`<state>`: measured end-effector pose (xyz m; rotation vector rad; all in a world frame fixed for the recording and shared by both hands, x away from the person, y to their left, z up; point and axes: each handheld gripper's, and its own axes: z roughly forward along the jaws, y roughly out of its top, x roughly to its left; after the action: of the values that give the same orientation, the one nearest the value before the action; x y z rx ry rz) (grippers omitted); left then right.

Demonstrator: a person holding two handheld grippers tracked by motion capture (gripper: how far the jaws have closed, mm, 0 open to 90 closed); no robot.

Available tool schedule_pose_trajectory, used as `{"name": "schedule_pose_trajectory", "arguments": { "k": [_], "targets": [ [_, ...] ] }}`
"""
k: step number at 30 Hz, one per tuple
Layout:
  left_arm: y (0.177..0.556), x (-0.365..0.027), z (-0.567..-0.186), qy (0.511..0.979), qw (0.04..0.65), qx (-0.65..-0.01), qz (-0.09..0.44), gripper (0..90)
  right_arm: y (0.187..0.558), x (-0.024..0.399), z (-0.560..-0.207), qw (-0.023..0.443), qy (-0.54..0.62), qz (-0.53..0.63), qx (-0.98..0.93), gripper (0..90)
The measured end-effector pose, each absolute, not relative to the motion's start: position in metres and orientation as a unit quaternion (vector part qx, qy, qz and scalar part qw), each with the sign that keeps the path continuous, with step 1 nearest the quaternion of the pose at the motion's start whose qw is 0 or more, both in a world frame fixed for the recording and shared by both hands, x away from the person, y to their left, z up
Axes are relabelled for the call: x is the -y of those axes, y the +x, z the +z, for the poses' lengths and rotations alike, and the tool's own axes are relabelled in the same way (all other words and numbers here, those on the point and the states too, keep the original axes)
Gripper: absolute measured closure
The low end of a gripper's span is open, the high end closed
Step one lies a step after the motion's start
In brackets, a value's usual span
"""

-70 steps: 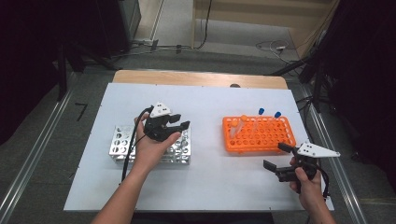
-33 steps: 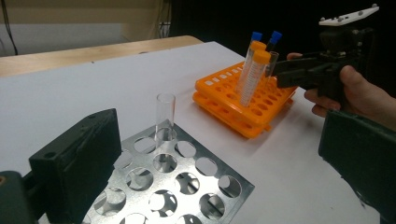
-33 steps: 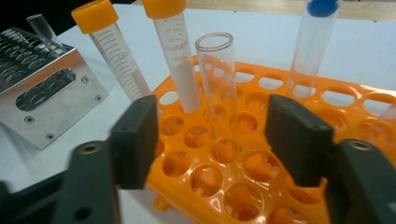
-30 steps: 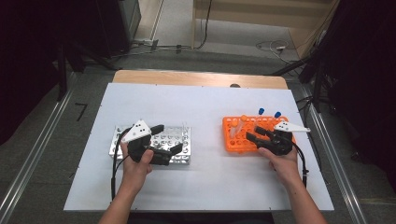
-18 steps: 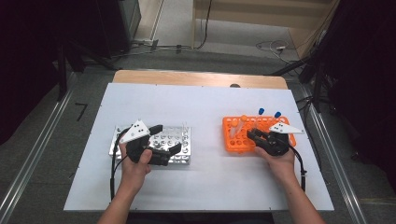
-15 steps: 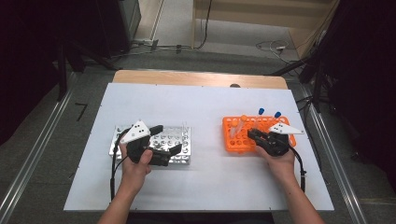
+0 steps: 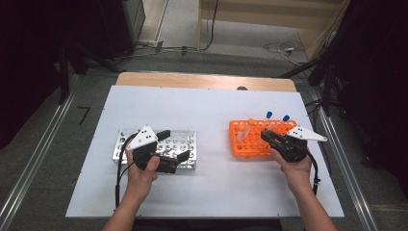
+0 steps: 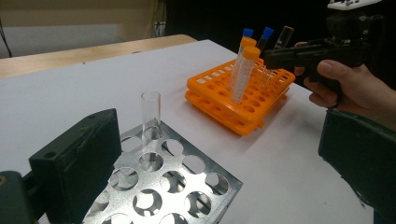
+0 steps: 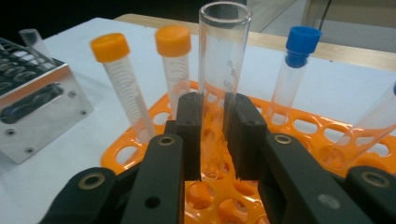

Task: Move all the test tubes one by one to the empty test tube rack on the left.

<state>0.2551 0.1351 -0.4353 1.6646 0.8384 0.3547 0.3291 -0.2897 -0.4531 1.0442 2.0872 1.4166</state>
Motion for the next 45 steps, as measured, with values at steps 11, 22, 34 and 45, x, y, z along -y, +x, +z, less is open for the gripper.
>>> {"name": "schedule_pose_trajectory", "arguments": {
  "k": [11,22,34,45],
  "targets": [
    [0.252,-0.13,-0.433,0.717,0.583,-0.351,0.151,0.0,0.308,0.275,-0.444,0.167,0.328,0.521,-0.77,74.0],
    [0.249,-0.122,-0.431,0.722,0.586,-0.34,0.143,0.0,0.295,0.246,-0.442,0.131,0.288,0.528,-0.788,74.0],
    [0.248,-0.111,-0.429,0.722,0.594,-0.332,0.124,1.4,0.283,0.216,-0.444,0.102,0.256,0.527,-0.804,73.9],
    [0.243,-0.094,-0.427,0.73,0.59,-0.325,0.118,15.6,0.274,0.191,-0.448,0.082,0.231,0.518,-0.819,73.9]
  ]
}}
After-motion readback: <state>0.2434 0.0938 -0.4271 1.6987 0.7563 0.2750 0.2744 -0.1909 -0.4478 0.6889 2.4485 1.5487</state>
